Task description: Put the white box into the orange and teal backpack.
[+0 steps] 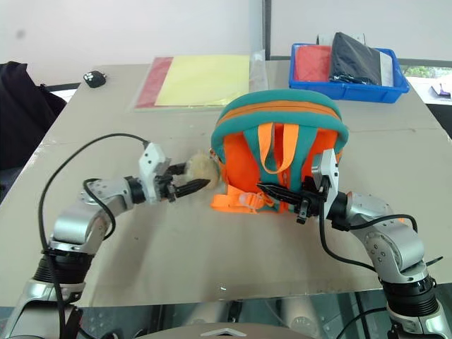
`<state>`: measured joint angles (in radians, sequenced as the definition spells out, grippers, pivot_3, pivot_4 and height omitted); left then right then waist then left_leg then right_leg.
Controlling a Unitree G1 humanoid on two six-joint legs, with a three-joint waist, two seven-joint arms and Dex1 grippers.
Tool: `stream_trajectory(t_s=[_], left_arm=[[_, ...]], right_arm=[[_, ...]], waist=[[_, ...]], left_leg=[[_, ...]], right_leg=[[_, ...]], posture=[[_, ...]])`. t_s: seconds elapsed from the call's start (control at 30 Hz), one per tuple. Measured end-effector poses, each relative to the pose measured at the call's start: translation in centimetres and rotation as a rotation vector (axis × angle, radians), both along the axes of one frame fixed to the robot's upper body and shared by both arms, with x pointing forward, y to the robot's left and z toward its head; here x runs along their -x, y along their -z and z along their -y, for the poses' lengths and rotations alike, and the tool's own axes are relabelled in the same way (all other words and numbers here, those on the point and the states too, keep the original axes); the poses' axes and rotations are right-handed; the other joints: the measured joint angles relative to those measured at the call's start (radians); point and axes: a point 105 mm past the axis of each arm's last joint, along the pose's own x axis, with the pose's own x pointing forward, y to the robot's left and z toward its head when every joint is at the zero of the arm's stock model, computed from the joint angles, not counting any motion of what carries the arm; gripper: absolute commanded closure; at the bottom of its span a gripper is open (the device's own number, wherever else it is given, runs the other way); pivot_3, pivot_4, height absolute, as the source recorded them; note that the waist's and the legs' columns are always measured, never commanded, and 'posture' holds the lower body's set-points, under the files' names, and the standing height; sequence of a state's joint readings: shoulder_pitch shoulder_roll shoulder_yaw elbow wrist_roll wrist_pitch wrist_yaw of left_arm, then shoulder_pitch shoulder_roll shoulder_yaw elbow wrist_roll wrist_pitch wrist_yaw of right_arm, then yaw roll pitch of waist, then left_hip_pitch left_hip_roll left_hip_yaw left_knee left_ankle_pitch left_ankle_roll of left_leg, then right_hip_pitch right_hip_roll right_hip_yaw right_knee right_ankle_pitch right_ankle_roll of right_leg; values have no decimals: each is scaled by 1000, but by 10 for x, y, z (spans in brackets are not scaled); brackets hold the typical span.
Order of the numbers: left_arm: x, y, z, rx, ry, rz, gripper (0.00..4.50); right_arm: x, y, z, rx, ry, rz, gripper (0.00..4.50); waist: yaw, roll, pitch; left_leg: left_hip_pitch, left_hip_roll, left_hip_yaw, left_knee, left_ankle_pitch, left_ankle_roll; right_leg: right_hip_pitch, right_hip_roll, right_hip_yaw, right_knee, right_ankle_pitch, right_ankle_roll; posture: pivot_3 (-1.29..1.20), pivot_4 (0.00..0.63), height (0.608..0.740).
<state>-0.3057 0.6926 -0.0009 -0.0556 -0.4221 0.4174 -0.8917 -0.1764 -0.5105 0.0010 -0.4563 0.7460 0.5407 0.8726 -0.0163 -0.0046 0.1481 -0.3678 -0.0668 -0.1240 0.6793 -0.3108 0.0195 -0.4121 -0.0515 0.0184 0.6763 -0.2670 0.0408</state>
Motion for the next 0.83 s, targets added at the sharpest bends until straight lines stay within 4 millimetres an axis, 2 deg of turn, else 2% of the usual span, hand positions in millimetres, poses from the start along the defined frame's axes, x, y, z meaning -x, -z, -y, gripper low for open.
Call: stream_trajectory(t_s=[0.03, 0.07, 0.1, 0.17, 0.27, 0.37, 0.47, 0.53, 0.6, 0.73, 0.83], left_arm=[[0, 0, -5, -16, -10, 5, 42], [0, 3, -15, -45, -26, 2, 42], [3, 8, -24, -75, -33, -6, 0], [12, 18, -46, -125, -40, -44, 0], [26, 22, -73, -148, -62, -80, 0], [43, 24, -81, -167, -17, -72, 0], [62, 38, -79, -157, 17, -123, 0], [64, 38, -76, -140, 3, -113, 0], [64, 33, -57, -61, -43, -43, 0], [79, 48, -23, 14, -115, -21, 0], [88, 61, -19, -9, -182, -29, 0]], right_arm=[[-1, 0, 0, 0, 6, 0, 4500], [-1, 0, 1, 0, 13, -2, 4500], [-1, 0, 2, 0, 17, -4, 3755], [0, 2, 11, 12, 31, -34, 2913], [0, 1, 34, 13, 91, -64, 1533], [5, 2, 53, 14, 132, -81, 117], [15, 17, 69, 59, 163, -114, 46], [19, 24, 77, 82, 192, -111, 46], [26, 44, 104, 159, 282, -99, 46], [31, 88, 154, 271, 486, -73, 46], [36, 105, 171, 324, 556, -38, 46]], waist=[[0, 0, 0], [0, 0, 0], [0, 0, 0], [2, 0, 0], [7, 0, 0], [15, 0, 0], [16, 0, 0], [18, 0, 0], [31, -1, -1], [28, -2, -1], [21, 0, -2]], left_leg=[[0, 0, 0, 0, 0, 0], [0, 0, 0, -1, 0, 0], [0, 0, 0, -1, 0, 0], [0, 0, 0, -2, 0, 0], [-1, 0, -1, -3, 0, 0], [-1, 0, -1, -4, 0, 0], [-1, 1, 0, -7, 0, 0], [-1, 1, 0, -7, 0, 0], [0, 1, 0, -8, -1, 2], [4, 1, 4, -9, -1, 3], [8, 2, 6, -11, -1, 2]], right_leg=[[0, 0, 0, -1, 0, 0], [0, 0, 0, -1, 0, 0], [0, 0, 0, -2, 0, 0], [0, 0, 0, -3, 0, 0], [0, 0, -1, -4, 0, 0], [1, -1, -1, -6, 0, 0], [1, -1, -1, -8, 0, 0], [1, -1, -1, -9, 0, 0], [4, -1, -2, -12, 0, 0], [5, -1, 3, -13, 1, 1], [6, 1, 5, -12, 1, 1]], posture=[[0, 150, 740], [0, 150, 740], [0, 150, 740], [0, 150, 740], [0, 150, 740], [0, 150, 740], [0, 150, 740], [0, 150, 740], [0, 150, 740], [0, 150, 740], [0, 150, 740]])
